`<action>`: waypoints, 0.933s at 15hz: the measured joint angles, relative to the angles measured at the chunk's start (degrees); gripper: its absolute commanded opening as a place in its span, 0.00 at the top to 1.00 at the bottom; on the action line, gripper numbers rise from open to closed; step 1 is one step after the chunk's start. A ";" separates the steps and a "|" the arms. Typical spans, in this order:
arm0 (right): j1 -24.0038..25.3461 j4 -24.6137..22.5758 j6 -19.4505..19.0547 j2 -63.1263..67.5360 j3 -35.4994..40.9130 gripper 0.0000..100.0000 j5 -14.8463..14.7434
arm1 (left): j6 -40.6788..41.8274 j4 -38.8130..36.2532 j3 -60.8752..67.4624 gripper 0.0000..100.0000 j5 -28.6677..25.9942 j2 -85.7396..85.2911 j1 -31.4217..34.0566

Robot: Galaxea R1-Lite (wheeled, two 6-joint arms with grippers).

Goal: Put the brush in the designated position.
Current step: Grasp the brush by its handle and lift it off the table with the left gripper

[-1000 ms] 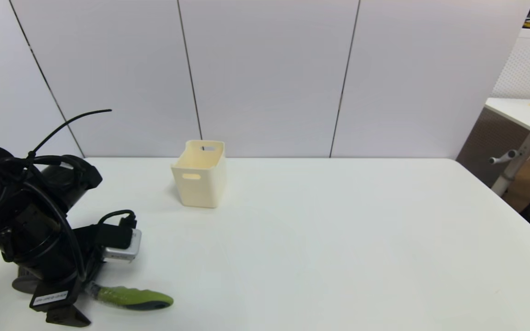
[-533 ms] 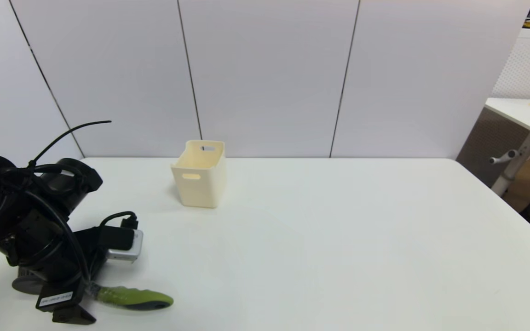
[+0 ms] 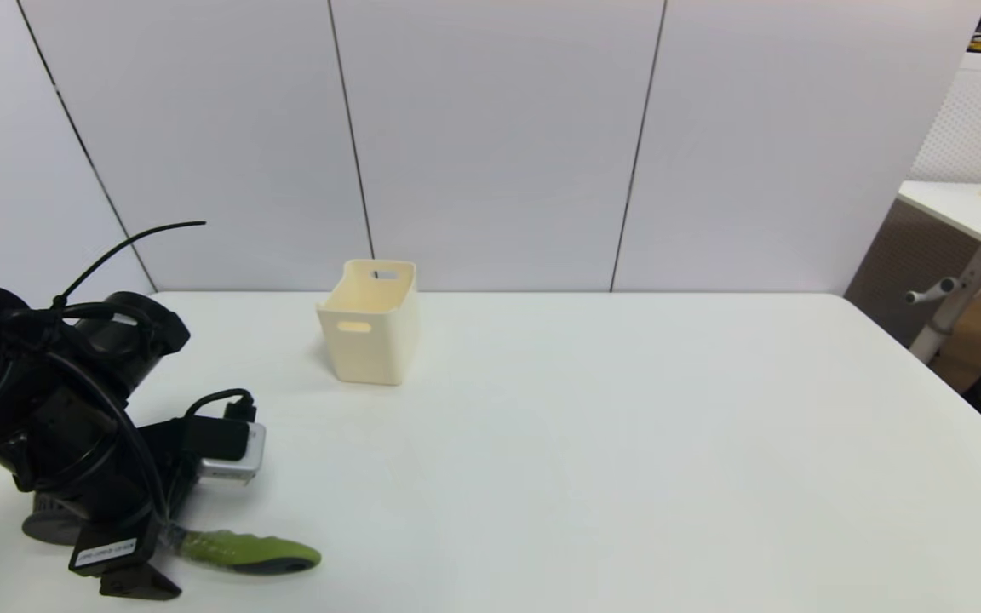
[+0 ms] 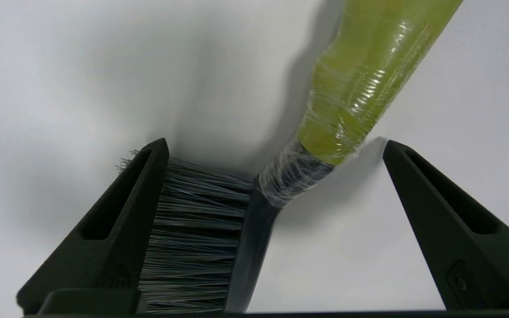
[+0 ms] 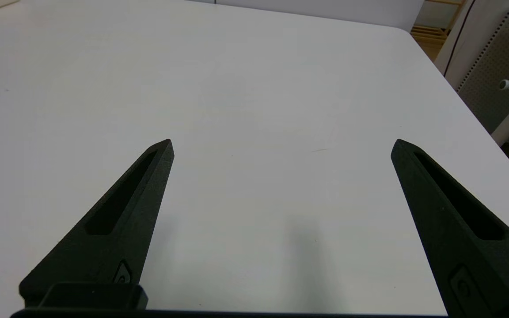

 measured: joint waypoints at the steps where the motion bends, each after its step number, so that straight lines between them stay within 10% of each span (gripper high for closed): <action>1: 0.00 -0.02 0.02 0.00 0.00 0.00 0.00 | -0.12 0.11 -0.04 0.00 -0.44 0.01 0.02; 14: -0.02 0.00 0.02 0.00 0.00 0.00 -0.01 | -0.17 0.96 -0.06 0.00 -0.83 0.98 0.13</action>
